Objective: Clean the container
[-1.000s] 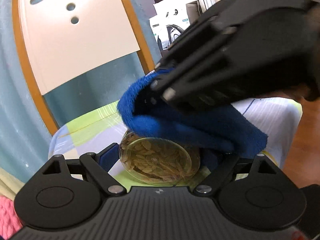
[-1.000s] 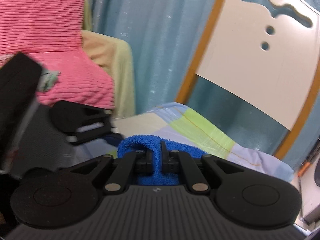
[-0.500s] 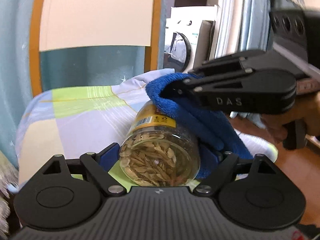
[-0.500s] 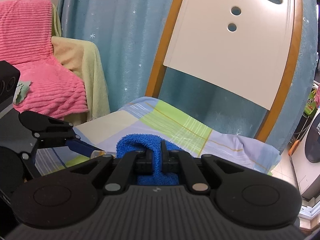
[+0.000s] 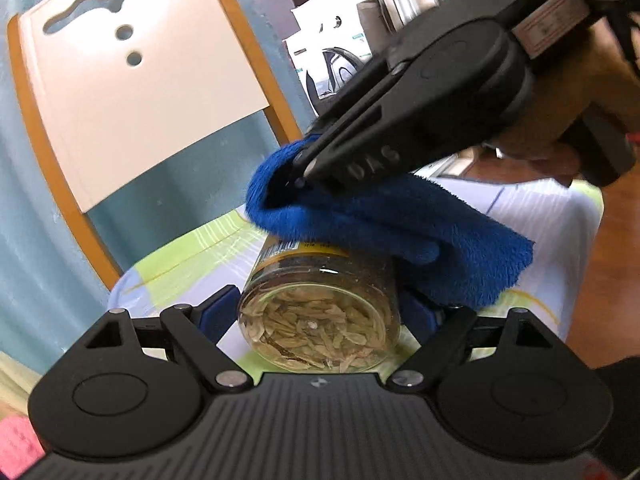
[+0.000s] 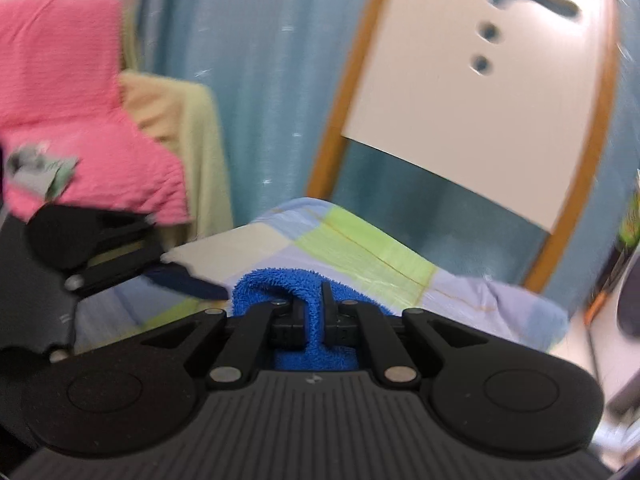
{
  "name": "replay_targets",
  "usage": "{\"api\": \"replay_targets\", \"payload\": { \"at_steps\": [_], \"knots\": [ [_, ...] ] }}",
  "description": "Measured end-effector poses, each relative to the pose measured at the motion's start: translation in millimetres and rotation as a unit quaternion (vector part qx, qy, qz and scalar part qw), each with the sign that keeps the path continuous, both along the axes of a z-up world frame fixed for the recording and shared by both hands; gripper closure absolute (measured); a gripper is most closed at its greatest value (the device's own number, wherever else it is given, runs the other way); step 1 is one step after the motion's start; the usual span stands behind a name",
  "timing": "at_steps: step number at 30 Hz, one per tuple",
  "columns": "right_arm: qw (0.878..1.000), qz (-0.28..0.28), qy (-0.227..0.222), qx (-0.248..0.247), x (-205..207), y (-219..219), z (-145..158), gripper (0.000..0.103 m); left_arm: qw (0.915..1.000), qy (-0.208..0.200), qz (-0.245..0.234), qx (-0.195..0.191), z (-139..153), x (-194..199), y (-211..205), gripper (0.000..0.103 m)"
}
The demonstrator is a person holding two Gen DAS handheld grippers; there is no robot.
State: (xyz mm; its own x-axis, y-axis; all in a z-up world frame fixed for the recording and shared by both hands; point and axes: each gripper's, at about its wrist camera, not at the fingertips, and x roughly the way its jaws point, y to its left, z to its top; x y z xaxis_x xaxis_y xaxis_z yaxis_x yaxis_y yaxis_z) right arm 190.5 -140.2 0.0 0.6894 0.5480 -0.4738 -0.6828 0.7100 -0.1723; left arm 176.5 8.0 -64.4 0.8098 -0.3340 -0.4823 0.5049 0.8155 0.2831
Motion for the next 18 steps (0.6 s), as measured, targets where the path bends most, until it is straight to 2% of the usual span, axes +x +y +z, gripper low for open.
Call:
{"api": "replay_targets", "payload": {
  "at_steps": [3,6,10,12,14,16,18],
  "knots": [
    [1.000,0.000,-0.009,-0.009,-3,3,-1,0.099,0.9980,0.030,0.005,-0.056,3,4,13,0.017],
    [1.000,-0.003,-0.002,0.002,-3,0,-1,0.099,0.9897,0.072,0.014,-0.123,3,13,29,0.016],
    [1.000,-0.013,0.012,0.008,0,3,1,0.099,0.9825,0.097,0.017,-0.158,-1,19,35,0.016],
    [1.000,-0.003,0.014,0.006,-5,7,3,0.099,0.9842,0.094,0.016,-0.149,0,19,34,0.017],
    [1.000,0.018,0.012,0.001,-13,13,3,0.099,0.9899,0.075,0.016,-0.120,-2,13,27,0.017],
    [0.999,0.051,-0.001,-0.016,-27,20,3,0.099,0.9968,0.042,0.011,-0.067,-4,9,16,0.017],
    [0.997,0.071,-0.016,-0.035,-34,25,3,0.099,1.0000,0.004,0.005,-0.005,-8,1,2,0.017]
  ]
}}
